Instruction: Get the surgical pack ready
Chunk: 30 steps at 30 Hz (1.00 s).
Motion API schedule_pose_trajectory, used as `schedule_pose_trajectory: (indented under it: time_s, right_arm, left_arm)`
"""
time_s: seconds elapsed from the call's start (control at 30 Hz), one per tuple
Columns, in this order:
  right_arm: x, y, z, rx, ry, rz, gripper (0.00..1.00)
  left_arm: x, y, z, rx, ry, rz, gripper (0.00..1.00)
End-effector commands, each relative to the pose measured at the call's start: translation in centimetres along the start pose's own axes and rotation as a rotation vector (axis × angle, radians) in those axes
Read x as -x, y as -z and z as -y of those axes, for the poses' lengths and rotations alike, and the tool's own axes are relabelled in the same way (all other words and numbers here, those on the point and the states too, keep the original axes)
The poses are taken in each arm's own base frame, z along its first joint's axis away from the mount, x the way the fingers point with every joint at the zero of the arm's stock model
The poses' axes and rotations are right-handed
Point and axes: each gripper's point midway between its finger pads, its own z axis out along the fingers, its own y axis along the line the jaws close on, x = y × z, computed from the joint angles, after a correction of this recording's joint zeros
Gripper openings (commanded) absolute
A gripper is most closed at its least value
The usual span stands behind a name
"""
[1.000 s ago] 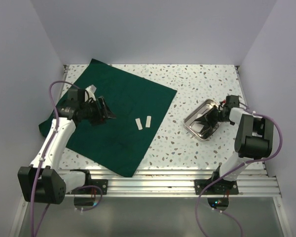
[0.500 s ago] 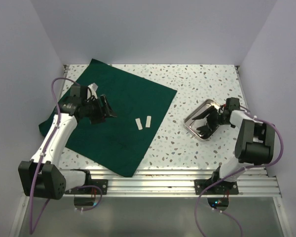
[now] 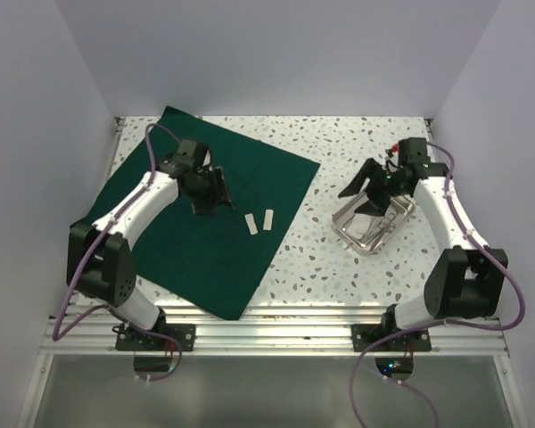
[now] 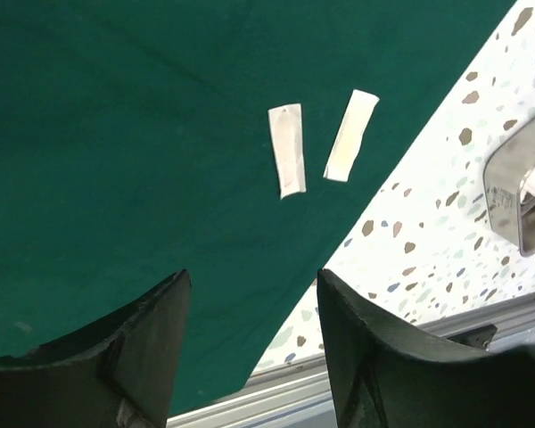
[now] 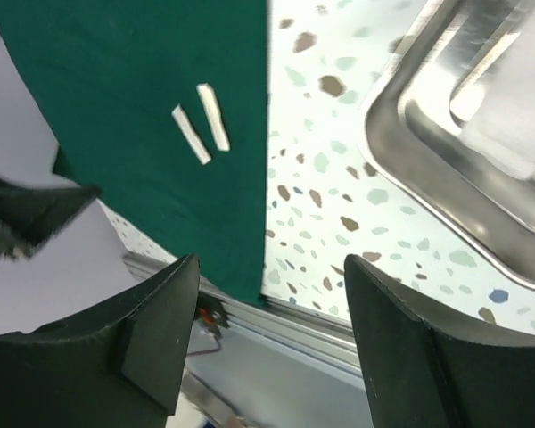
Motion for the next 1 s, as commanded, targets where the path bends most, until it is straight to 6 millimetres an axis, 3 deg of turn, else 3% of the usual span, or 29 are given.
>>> schedule_pose_trajectory:
  time_s: [0.0, 0.17, 0.27, 0.43, 0.97]
  right_arm:
    - [-1.0, -0.6, -1.6, -0.041, 0.168, -0.022, 0.69]
    - [-3.6, -2.6, -1.5, -0.037, 0.258, -0.085, 0.69]
    - [-5.2, -3.1, -0.4, -0.031, 0.280, -0.120, 0.69]
    - [-5.6, -3.1, -0.1, -0.024, 0.313, -0.128, 0.69]
    - [-5.7, -4.3, 0.1, 0.006, 0.327, -0.149, 0.68]
  left_arm:
    - [0.9, -2.1, 2.3, 0.016, 0.038, 0.021, 0.61]
    - [-0.5, -4.9, 4.7, -0.049, 0.072, -0.025, 0.47]
    - [-1.3, -6.5, 4.7, -0.044, 0.091, -0.053, 0.40]
    - [-2.0, -8.8, 4.2, -0.038, 0.110, -0.082, 0.31]
    - [-2.9, -11.5, 2.8, 0.006, 0.139, -0.121, 0.29]
